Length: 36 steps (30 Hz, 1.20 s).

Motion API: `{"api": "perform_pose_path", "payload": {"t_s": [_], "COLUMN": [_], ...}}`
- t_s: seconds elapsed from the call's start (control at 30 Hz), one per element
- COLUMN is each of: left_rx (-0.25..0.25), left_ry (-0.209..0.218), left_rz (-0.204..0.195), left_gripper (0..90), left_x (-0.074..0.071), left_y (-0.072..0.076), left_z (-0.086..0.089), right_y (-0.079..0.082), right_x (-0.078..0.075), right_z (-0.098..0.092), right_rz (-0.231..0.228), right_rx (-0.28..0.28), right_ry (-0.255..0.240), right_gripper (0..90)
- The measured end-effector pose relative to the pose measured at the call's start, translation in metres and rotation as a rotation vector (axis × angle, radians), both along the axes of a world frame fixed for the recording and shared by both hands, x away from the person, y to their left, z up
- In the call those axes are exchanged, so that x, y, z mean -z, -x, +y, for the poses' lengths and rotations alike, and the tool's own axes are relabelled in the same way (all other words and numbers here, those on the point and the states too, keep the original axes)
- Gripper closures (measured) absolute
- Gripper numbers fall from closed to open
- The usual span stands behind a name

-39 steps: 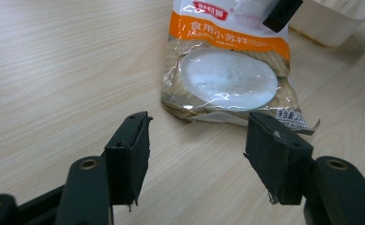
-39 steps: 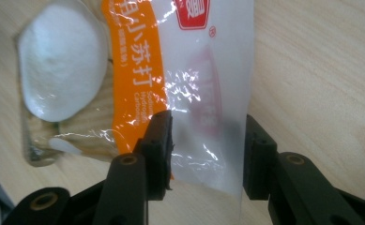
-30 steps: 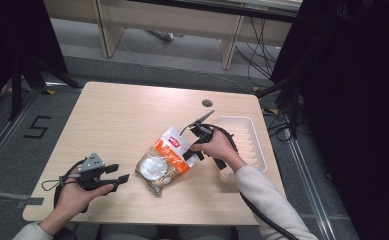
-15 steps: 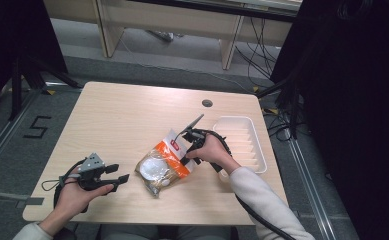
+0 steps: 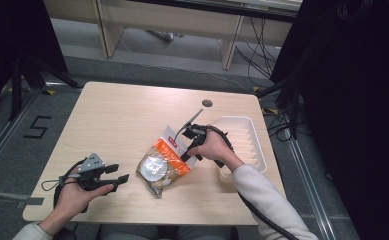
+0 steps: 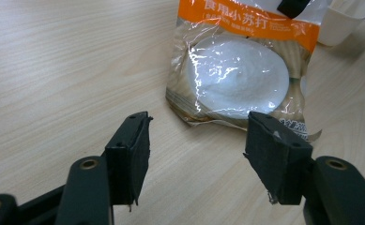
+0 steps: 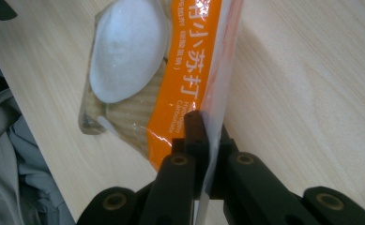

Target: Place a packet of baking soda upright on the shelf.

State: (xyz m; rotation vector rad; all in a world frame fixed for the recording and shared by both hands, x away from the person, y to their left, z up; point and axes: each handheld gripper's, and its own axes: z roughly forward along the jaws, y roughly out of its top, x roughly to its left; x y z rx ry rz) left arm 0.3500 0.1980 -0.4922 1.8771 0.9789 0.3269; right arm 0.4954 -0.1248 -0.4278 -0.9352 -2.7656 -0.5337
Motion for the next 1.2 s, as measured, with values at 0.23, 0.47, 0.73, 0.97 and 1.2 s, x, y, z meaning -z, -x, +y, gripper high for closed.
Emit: {"api": "perform_pose_path", "payload": {"t_s": [0.23,0.47,0.73,0.97,1.2], "left_rx": [0.000,0.000,0.000,0.000,0.002], "left_ry": [0.000,-0.001,0.004,0.001,-0.002], "left_rz": [0.000,0.000,-0.001,0.000,0.001], "left_gripper": [39.7,39.7,39.7,39.6,39.6], "left_x": [0.000,0.000,0.000,0.000,0.000], "left_y": [0.000,0.000,0.000,0.000,0.000], "left_z": [0.000,0.000,-0.001,-0.001,0.000], "right_y": [0.003,0.005,0.013,0.019,0.021], "right_x": [-0.025,-0.050,-0.072,-0.082,-0.087], "right_z": [-0.001,-0.001,0.000,0.001,0.001], "right_rz": [-0.002,-0.045,-0.102,-0.151,-0.156], "right_rx": [-0.011,-0.080,-0.257,-0.353,-0.375], "right_ry": [0.017,0.051,0.109,0.159,0.172], "right_gripper": [90.0,90.0,90.0,90.0,90.0]}}
